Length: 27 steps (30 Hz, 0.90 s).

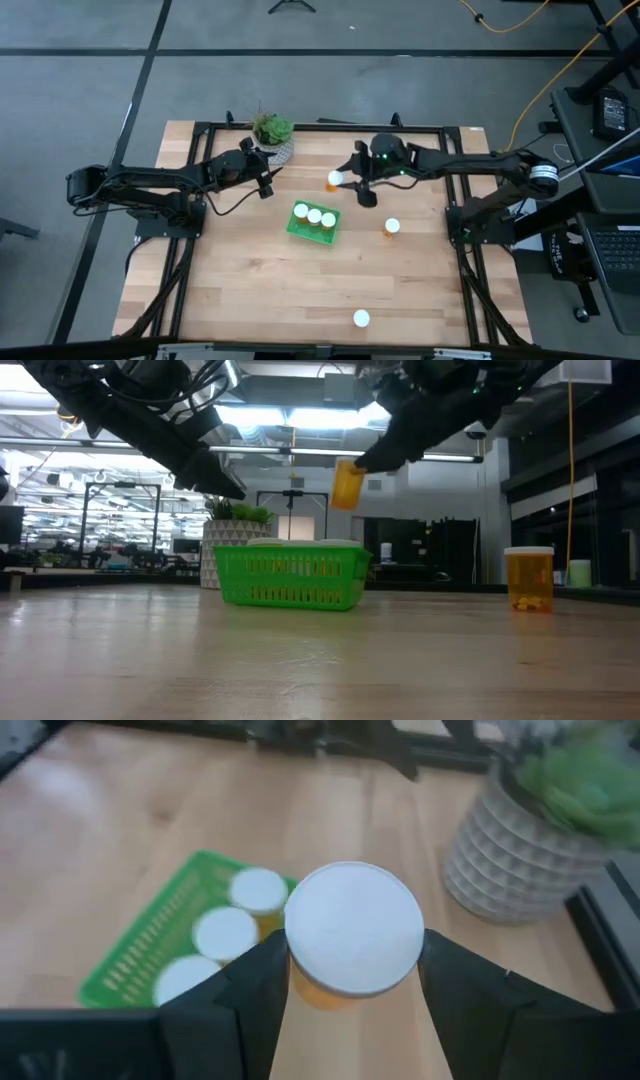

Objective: Pick and place pill bottles into a basket
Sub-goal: Put the orange medicine bottle into the green bin

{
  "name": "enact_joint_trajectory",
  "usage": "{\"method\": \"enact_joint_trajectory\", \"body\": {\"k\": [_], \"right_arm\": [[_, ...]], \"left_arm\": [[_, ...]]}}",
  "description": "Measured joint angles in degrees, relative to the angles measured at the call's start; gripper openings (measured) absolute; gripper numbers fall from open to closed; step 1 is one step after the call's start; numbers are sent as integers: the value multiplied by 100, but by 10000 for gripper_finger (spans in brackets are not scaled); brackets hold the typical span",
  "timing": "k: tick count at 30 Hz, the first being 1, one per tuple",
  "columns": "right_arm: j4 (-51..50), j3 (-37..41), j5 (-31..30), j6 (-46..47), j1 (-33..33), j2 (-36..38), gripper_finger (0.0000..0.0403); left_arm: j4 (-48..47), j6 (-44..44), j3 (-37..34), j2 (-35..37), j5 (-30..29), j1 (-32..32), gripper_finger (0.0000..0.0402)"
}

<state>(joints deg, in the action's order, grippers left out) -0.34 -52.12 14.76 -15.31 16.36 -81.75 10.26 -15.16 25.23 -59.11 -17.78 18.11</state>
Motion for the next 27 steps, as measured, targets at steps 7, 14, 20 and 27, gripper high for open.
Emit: {"method": "enact_joint_trajectory", "body": {"k": [7,14,20,27], "right_arm": [[8,0,-9,23,-462,100,209],[113,0,-353,330,-840,98,209],[381,0,-741,485,-1167,98,209],[704,0,-782,677,-1504,96,209]], "left_arm": [[3,0,0,0,-6,-1,210],[3,5,0,0,-7,-2,210],[4,47,0,0,-8,-2,210],[4,174,0,0,0,-2,210]]}}
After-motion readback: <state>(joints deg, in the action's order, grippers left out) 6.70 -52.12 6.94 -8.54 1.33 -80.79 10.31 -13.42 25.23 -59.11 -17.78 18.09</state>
